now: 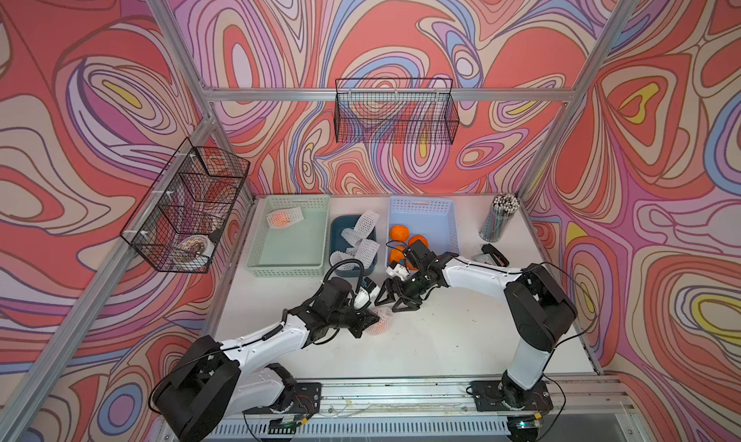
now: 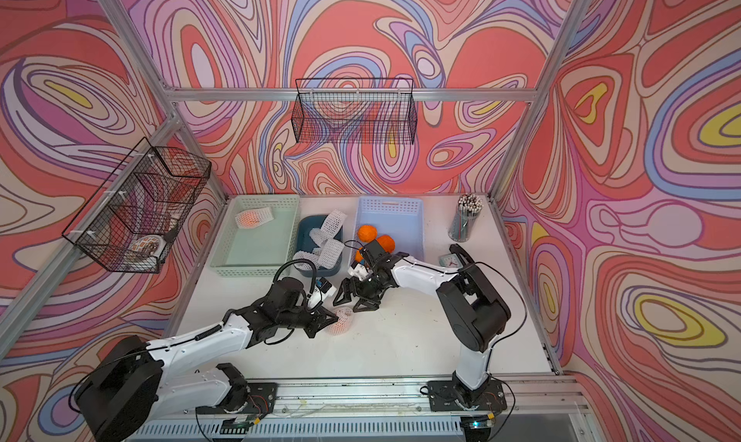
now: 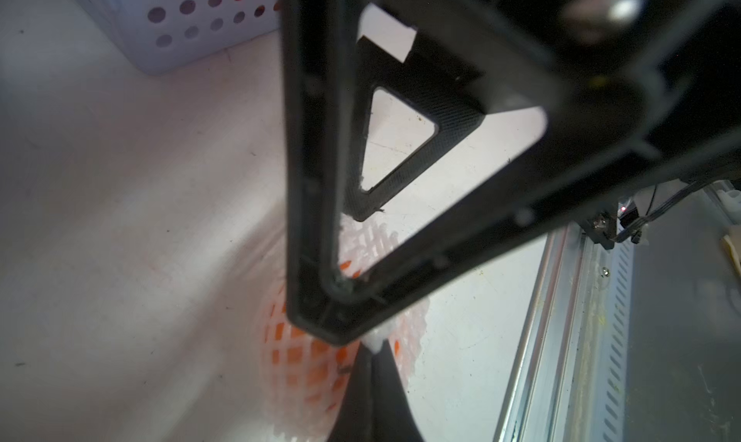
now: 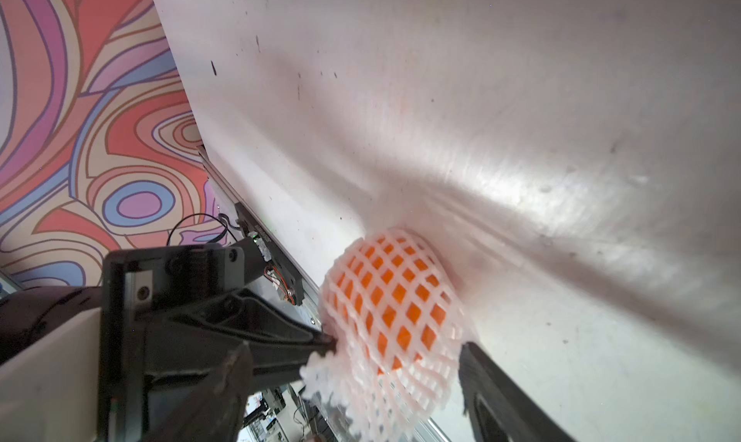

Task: Remove foam nets from oranges
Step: Remove the foam net from the orange.

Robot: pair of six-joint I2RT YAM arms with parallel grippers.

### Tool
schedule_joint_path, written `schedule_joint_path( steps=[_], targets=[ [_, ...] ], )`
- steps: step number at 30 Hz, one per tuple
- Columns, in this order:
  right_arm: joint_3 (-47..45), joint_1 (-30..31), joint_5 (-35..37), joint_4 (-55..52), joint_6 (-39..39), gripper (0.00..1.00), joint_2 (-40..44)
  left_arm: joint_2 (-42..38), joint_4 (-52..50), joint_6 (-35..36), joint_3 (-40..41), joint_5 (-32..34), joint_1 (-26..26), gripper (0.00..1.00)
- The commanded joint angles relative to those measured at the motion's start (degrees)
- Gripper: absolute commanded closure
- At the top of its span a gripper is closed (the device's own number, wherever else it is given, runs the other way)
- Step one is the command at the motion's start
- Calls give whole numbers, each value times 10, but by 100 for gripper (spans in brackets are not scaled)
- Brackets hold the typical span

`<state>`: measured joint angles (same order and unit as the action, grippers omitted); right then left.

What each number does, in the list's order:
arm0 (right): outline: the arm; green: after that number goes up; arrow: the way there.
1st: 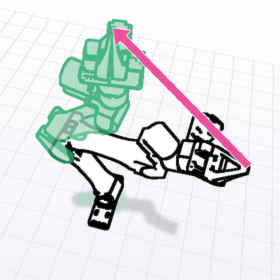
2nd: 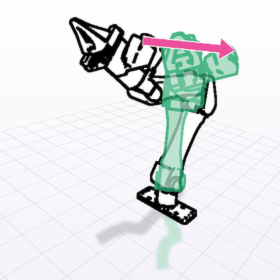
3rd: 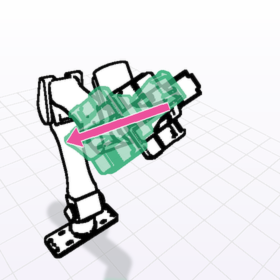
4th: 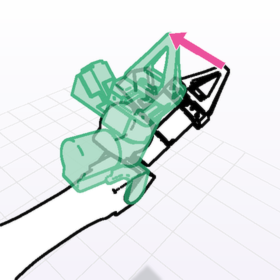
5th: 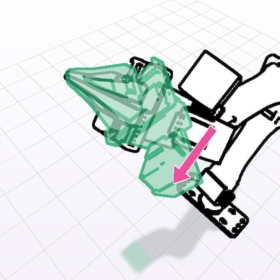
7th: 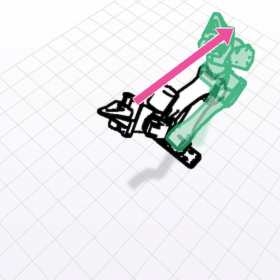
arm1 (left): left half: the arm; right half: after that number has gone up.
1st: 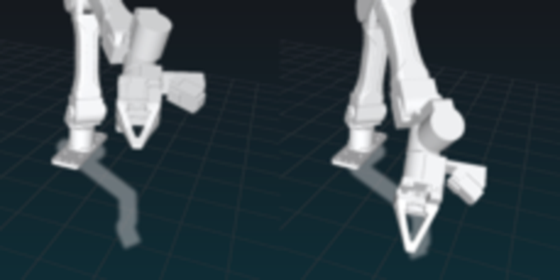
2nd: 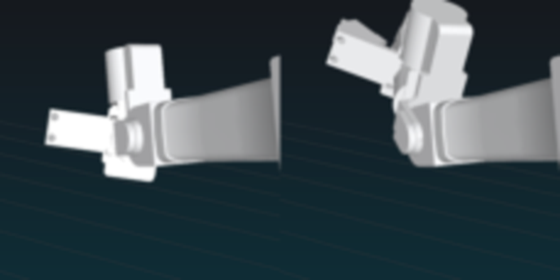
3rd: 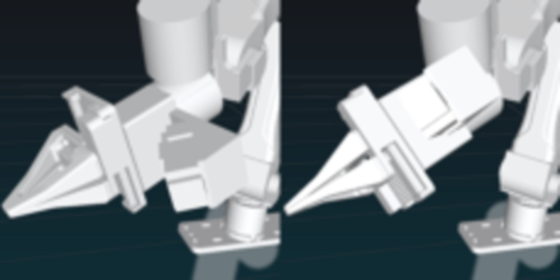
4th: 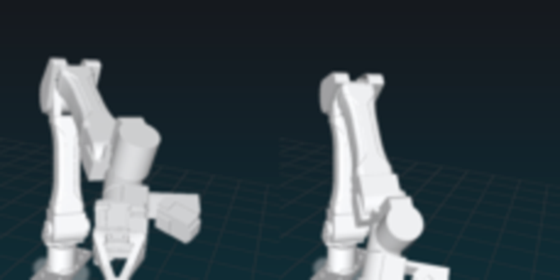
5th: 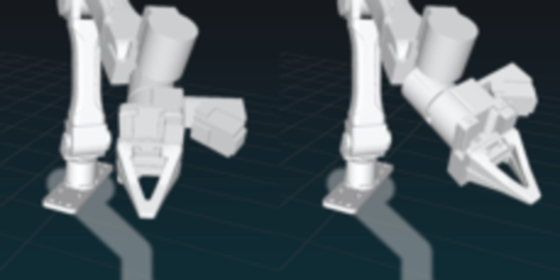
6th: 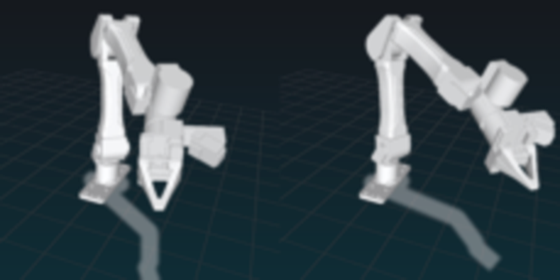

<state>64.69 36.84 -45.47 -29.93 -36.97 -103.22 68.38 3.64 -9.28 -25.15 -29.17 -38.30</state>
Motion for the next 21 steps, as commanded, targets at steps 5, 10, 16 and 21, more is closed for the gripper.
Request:
schedule_joint_path(
  steps=[5, 10, 16, 21],
  targets=[
    [29, 0, 19, -70, -1, 17, 0, -21, 8, -27, 23, 37, -14, 100],
    [23, 0, 13, -63, -14, 17, -11, -21, 9, -32, 23, 34, -20, 100],
    [21, 1, 5, -52, -21, 17, -24, -22, 20, -42, 32, 38, -27, 100],
    [29, 1, 6, -56, -19, 17, -40, -23, 18, -40, 31, 40, -28, 100]
  ],
)
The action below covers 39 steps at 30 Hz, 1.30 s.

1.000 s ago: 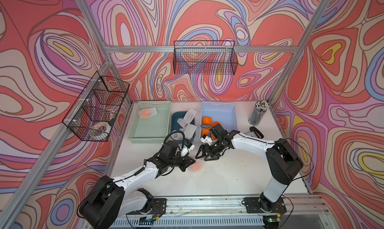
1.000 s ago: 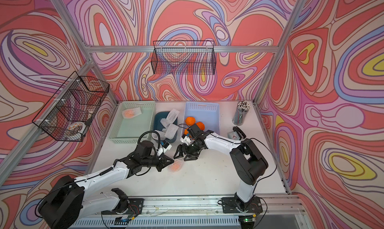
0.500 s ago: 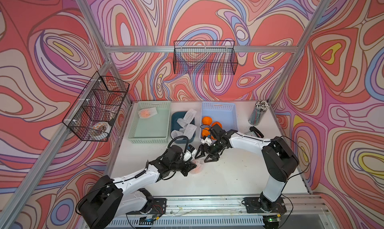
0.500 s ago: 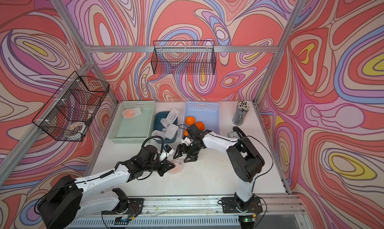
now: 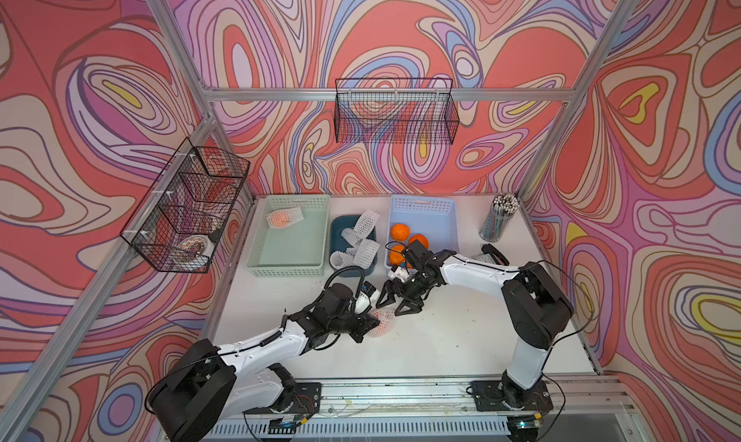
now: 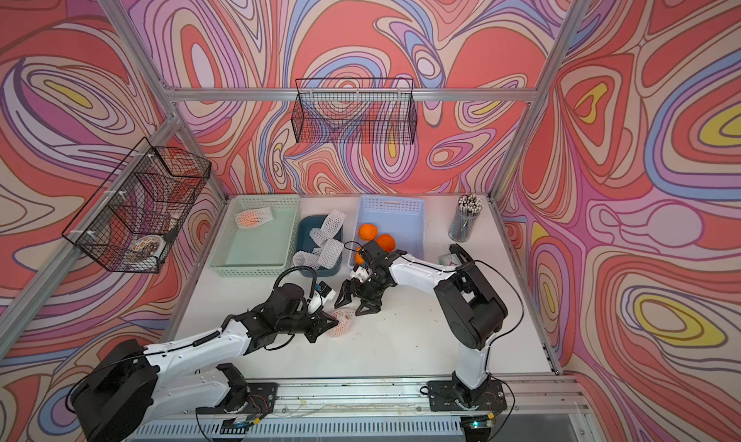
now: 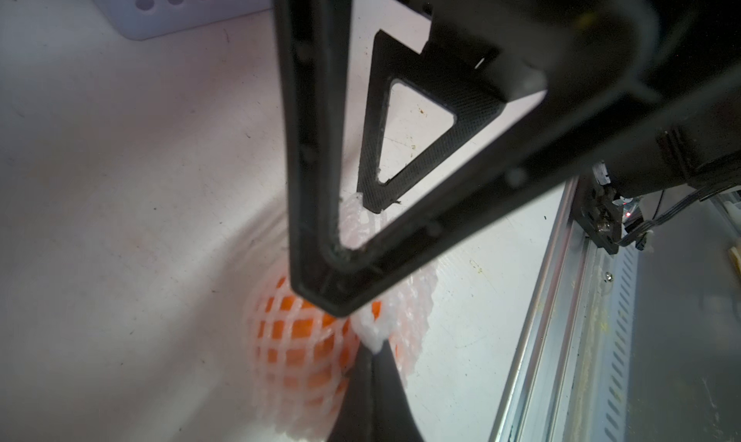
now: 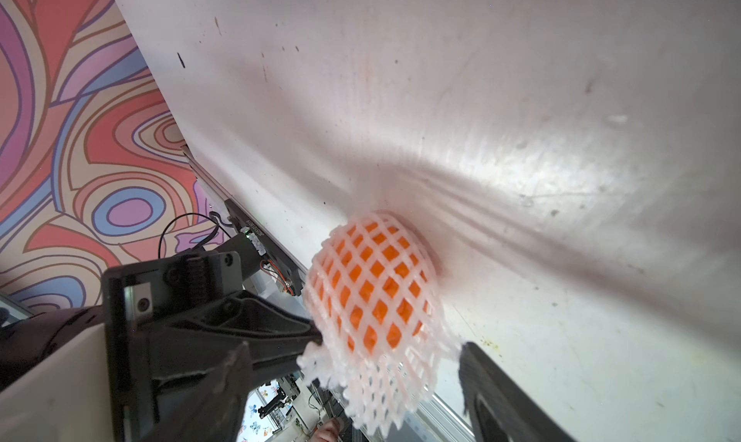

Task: Remove foam nets from oranges
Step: Remove the foam net from the orange.

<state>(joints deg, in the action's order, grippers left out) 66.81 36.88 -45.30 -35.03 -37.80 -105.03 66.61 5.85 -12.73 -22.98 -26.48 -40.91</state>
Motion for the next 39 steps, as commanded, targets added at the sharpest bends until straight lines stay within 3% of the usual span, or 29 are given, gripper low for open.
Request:
schedule_joint_path(
  steps=[1, 10, 21, 24, 39],
  targets=[
    [9, 1, 5, -6, -10, 17, -23, -5, -4, -5, 10, 13, -2, 100],
    [46, 25, 7, -20, -2, 22, -56, -5, -1, -5, 8, 9, -3, 100],
    [56, 33, 8, -58, 14, 58, -42, -15, -13, -5, 6, 27, -3, 100],
    [55, 37, 0, -57, 14, 62, -40, -12, -11, -8, 3, 31, -3, 100],
    [79, 38, -19, -60, 13, 98, -36, 29, 38, -30, -44, 40, -17, 100]
  ],
)
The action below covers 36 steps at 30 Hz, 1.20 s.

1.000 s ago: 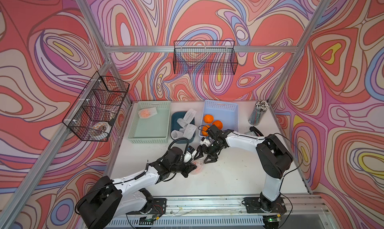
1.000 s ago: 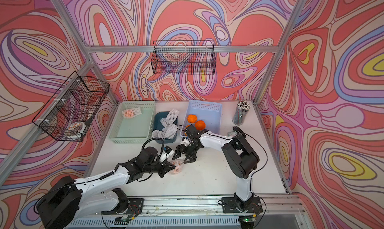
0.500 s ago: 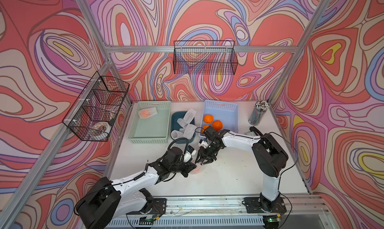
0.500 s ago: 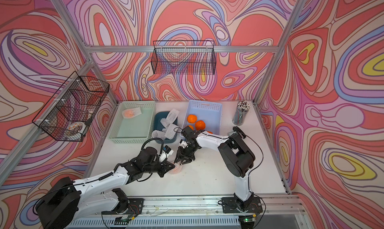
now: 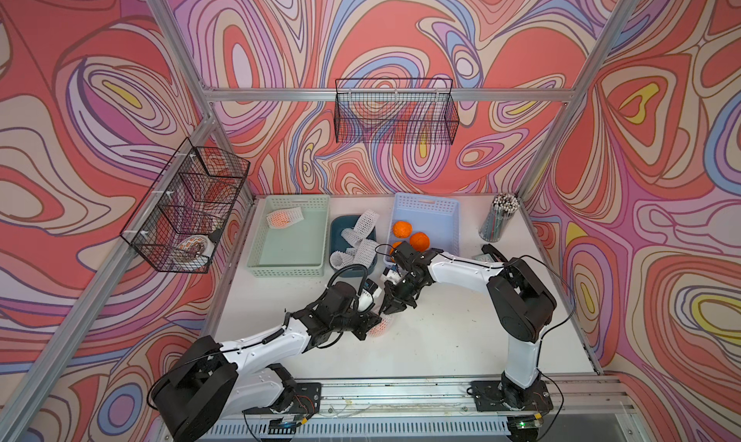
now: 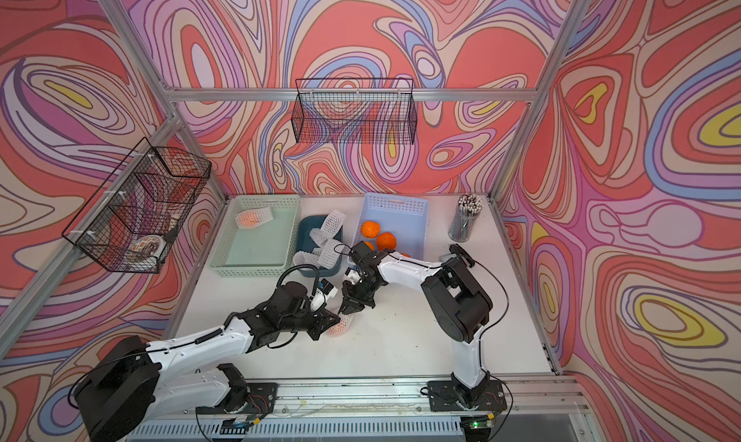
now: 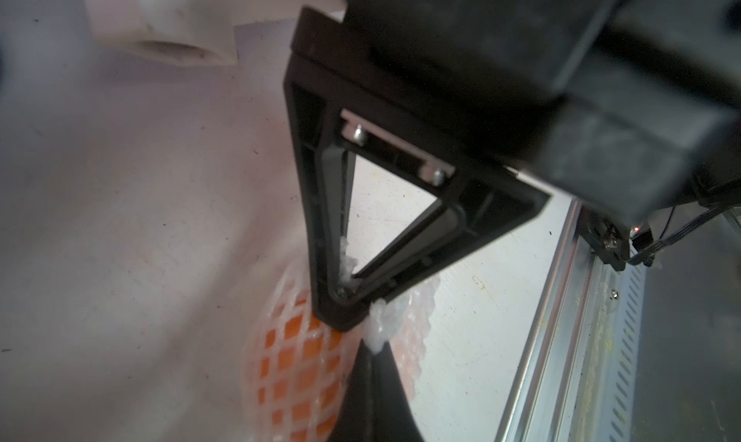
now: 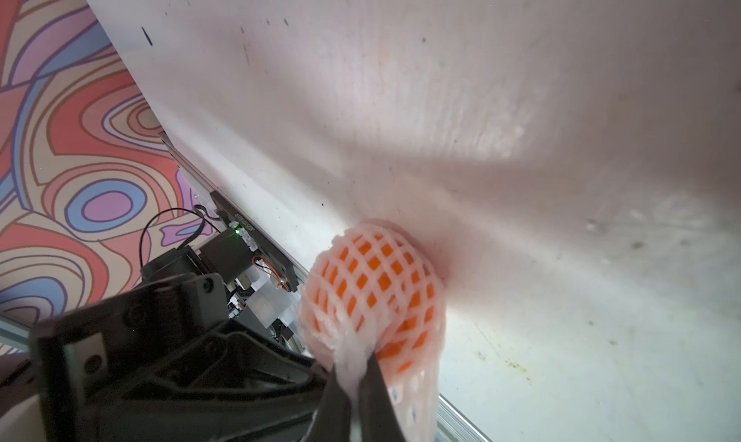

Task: Remove foam nets from oranges
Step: Remove the foam net from the orange.

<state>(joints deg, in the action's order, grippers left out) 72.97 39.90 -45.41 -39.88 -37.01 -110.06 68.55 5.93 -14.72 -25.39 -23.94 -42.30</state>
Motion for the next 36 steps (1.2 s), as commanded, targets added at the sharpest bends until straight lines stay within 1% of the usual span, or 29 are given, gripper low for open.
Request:
schedule_joint_path(
  steps=[1, 8, 12, 15, 16, 19, 20, 23, 26, 28, 30, 32, 36],
  targets=[
    [22, 7, -15, -20, 9, 98, 13, 10, 43, -14, -20, 15, -4, 100],
    [47, 3, 9, -58, 28, 100, 13, 14, 69, -39, -27, 25, -5, 100],
    [60, 0, 30, -86, 42, 100, 8, 2, 85, -64, -24, 48, -5, 94],
    [61, 0, 23, -81, 41, 100, 8, -7, 102, -79, -18, 56, -5, 93],
    [59, 0, 20, -77, 40, 100, 7, -7, 104, -86, -16, 57, -5, 89],
    [55, 0, 19, -73, 39, 100, 8, -8, 98, -102, -13, 57, -5, 71],
    [54, 0, 19, -72, 39, 100, 7, -10, 92, -108, -12, 59, -4, 67],
    [51, -4, 20, -69, 39, 100, 6, -36, 93, -133, 7, 67, -3, 59],
    [50, -7, 23, -67, 38, 100, 9, -76, 93, -159, 30, 81, -4, 50],
    [54, -7, 24, -69, 39, 100, 8, -107, 76, -170, 42, 92, -4, 44],
    [56, -7, 26, -72, 40, 100, 8, -137, 55, -181, 52, 106, -4, 41],
    [57, -7, 26, -73, 40, 100, 6, -163, 24, -191, 58, 116, -4, 40],
    [58, -7, 28, -73, 38, 100, 5, -208, -43, -200, 55, 113, -4, 39]
  ],
)
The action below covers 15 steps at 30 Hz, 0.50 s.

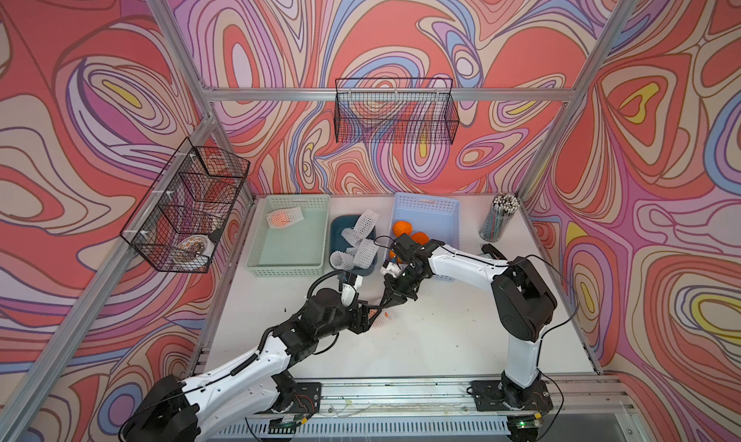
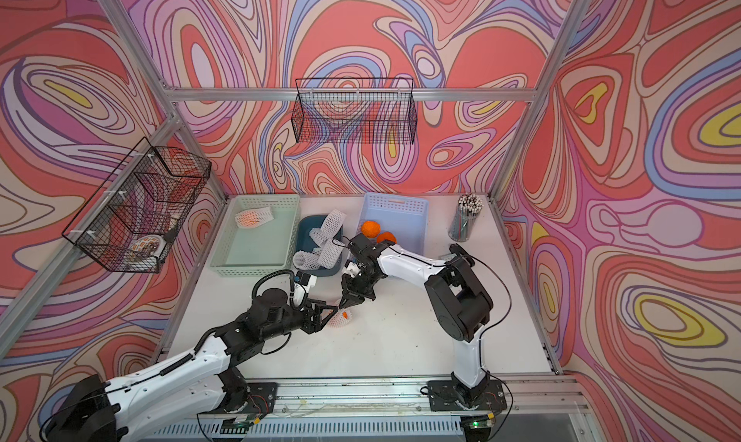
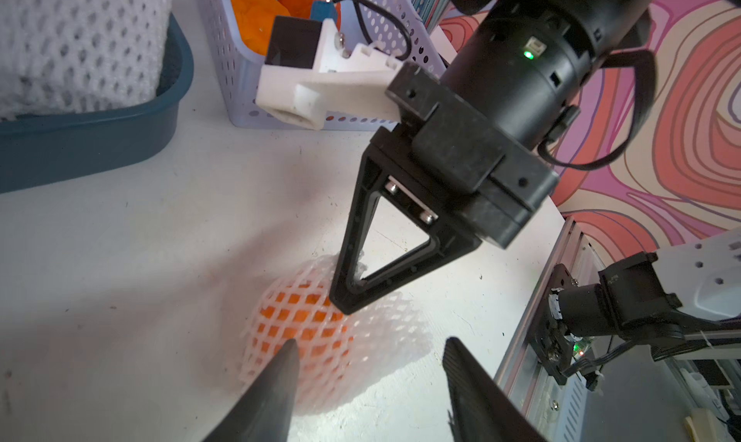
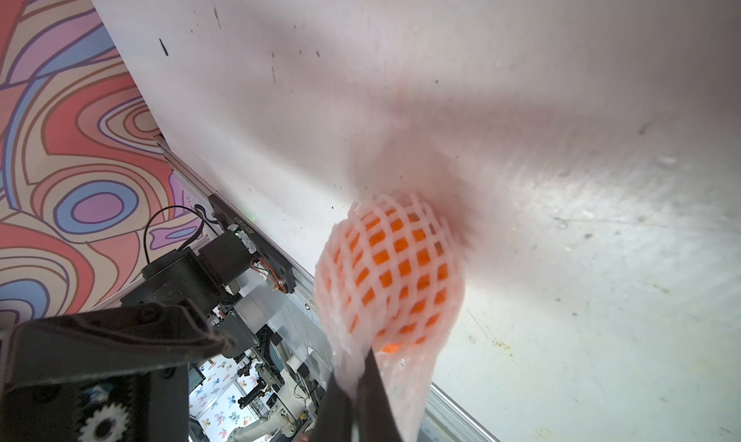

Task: Remove foam nets from oranges
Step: Remove the foam net from the orange.

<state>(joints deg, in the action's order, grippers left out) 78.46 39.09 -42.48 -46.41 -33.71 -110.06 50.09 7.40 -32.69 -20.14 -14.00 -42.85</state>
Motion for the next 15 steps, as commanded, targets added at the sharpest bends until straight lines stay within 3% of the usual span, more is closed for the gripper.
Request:
schedule_joint_path(
  steps=[1, 4, 8, 15],
  targets=[
    [3, 0, -1, -7, 3, 100, 4, -34, -74, -20, -1, 11, 1, 39],
    [6, 0, -3, -5, 1, 100, 0, -59, -116, 3, -9, 4, -7, 37],
    [11, 0, -4, -5, -2, 100, -5, -71, -141, 80, -22, 36, -57, 34],
    [9, 0, -11, 5, -15, 100, -4, -4, -89, 135, -22, 60, -75, 32]
  ],
)
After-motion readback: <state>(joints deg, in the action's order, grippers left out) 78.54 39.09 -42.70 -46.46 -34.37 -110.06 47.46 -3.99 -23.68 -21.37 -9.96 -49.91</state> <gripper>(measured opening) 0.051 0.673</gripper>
